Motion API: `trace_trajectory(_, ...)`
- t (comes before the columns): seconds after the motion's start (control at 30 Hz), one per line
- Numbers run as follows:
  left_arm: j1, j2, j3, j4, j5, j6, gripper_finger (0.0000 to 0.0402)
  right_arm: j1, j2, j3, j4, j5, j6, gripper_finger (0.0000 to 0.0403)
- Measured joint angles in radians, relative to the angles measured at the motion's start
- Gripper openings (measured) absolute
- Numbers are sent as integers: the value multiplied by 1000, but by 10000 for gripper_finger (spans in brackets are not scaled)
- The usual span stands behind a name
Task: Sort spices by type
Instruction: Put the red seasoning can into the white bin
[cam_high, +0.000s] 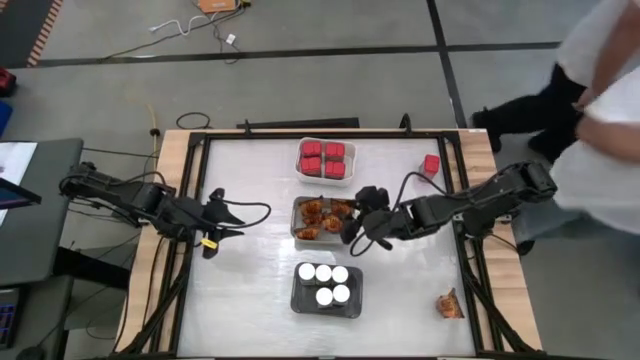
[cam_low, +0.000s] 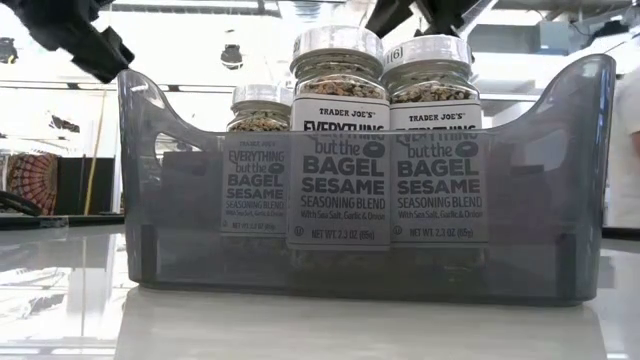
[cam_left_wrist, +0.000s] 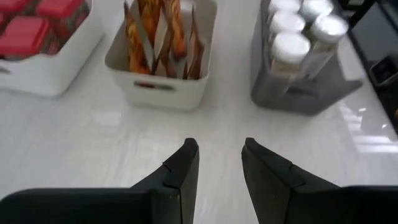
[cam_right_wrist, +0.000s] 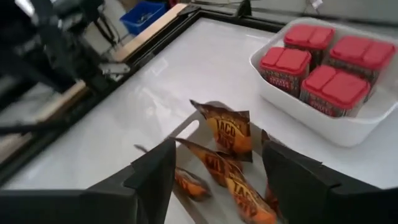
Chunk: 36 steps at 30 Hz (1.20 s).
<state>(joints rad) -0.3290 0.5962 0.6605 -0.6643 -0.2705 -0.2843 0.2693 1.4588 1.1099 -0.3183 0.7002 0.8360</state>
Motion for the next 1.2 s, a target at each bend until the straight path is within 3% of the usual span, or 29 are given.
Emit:
trace_trajectory(0.23,5,0,0,-111,-1,-50,114,-38,1,0,1,-2,148,268)
trace_trajectory(0.53,79,-40,-13,-119,-37,-11,114,-118,1,1,-15,-2,-9,271)
trace_trajectory(0.67,126,-81,-73,-2,-21,33,114,-189,1,1,-65,-23,-56,294)
trace_trajectory(0.97,226,-133,-201,204,50,118,114,-359,-12,1,-139,-123,-10,393)
trace_trajectory(1.2,254,-134,-224,208,57,95,114,-444,-12,2,-241,-132,-14,382)
